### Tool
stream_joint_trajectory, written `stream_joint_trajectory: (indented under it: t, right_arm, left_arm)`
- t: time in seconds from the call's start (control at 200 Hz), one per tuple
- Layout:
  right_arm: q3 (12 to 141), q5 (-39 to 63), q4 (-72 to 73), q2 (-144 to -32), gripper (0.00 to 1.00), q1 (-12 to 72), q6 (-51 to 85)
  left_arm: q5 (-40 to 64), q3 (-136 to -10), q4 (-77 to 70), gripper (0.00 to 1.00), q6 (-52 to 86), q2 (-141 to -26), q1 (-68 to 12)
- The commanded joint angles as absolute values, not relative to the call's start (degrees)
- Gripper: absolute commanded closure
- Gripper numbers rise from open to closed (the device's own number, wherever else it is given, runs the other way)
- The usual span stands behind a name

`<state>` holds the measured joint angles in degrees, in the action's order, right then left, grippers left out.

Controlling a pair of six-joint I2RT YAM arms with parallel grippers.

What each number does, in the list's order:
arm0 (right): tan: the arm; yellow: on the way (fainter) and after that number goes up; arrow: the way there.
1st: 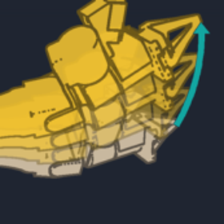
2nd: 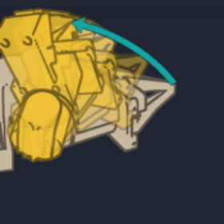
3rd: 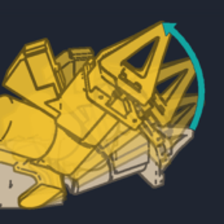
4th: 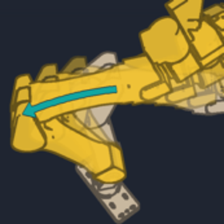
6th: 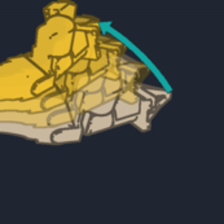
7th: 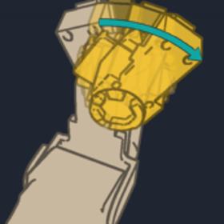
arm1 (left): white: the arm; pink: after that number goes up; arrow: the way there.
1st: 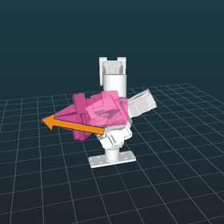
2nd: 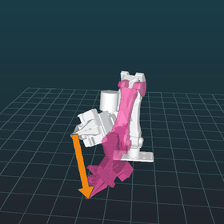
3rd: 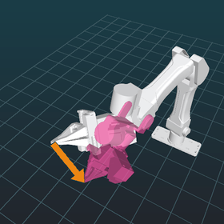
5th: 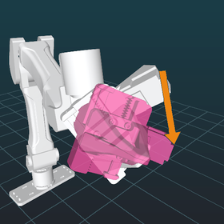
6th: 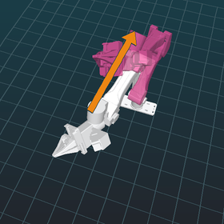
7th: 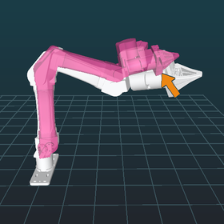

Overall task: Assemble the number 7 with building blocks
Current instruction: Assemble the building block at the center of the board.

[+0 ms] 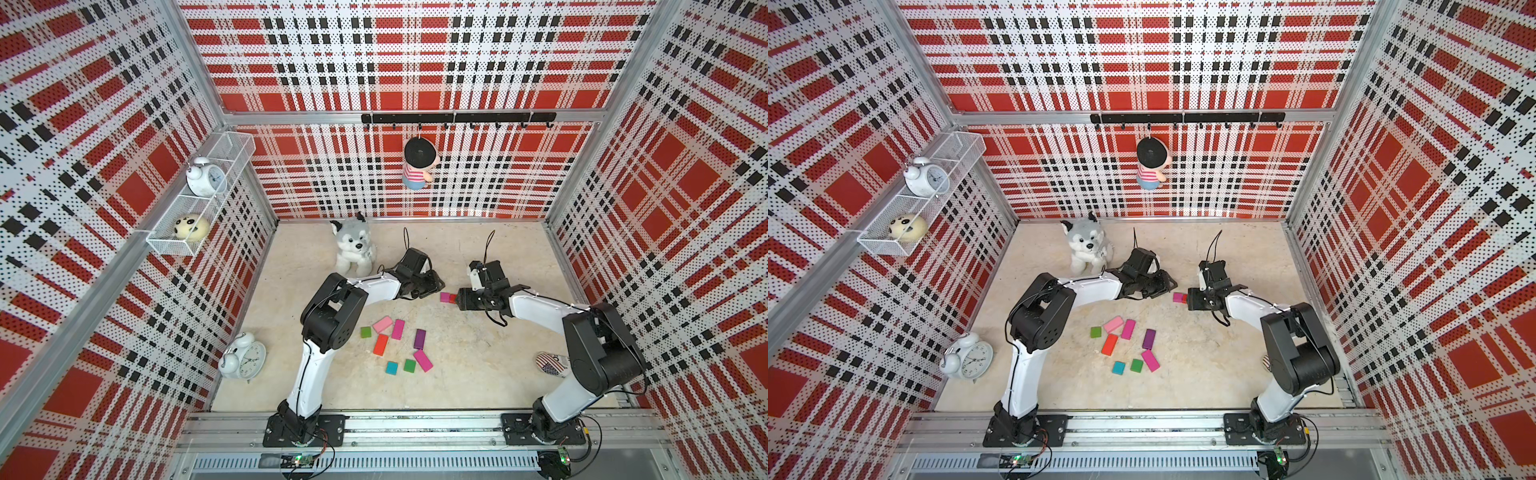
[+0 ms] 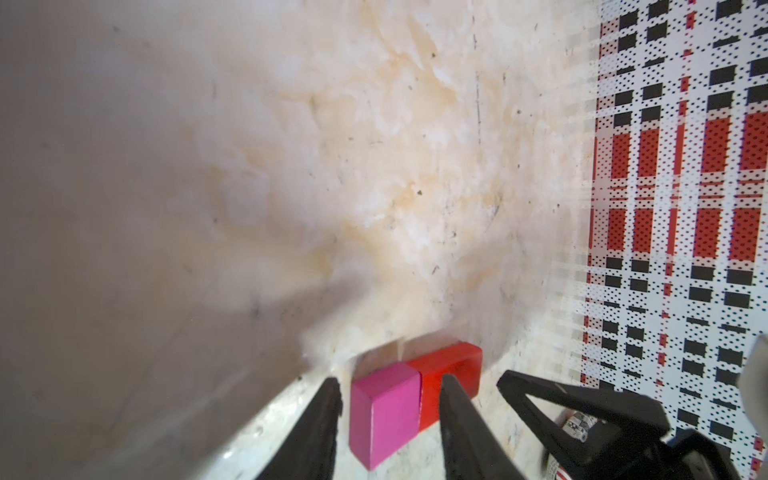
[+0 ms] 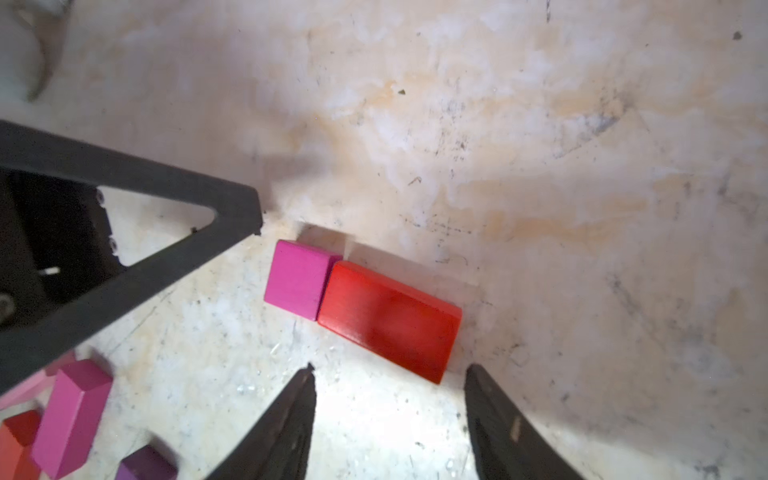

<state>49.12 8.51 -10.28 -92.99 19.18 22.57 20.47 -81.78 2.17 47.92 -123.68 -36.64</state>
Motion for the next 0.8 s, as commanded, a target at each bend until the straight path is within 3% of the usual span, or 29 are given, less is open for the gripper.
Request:
stream_joint_trajectory:
  t: [0.0,0.797]
  right_arm:
    - [46.7,11.7,-7.3,-92.1,0.43,17.0,27.6]
    - [48.7,18.3,-4.4,-99.0,0.49,13.1,28.5]
  left_arm:
    - [19.7,-80.0,1.8,0.60,47.0,-121.5,-37.2]
    - [20.5,-79.0,-1.4,0.67,49.1,-122.8,-39.5]
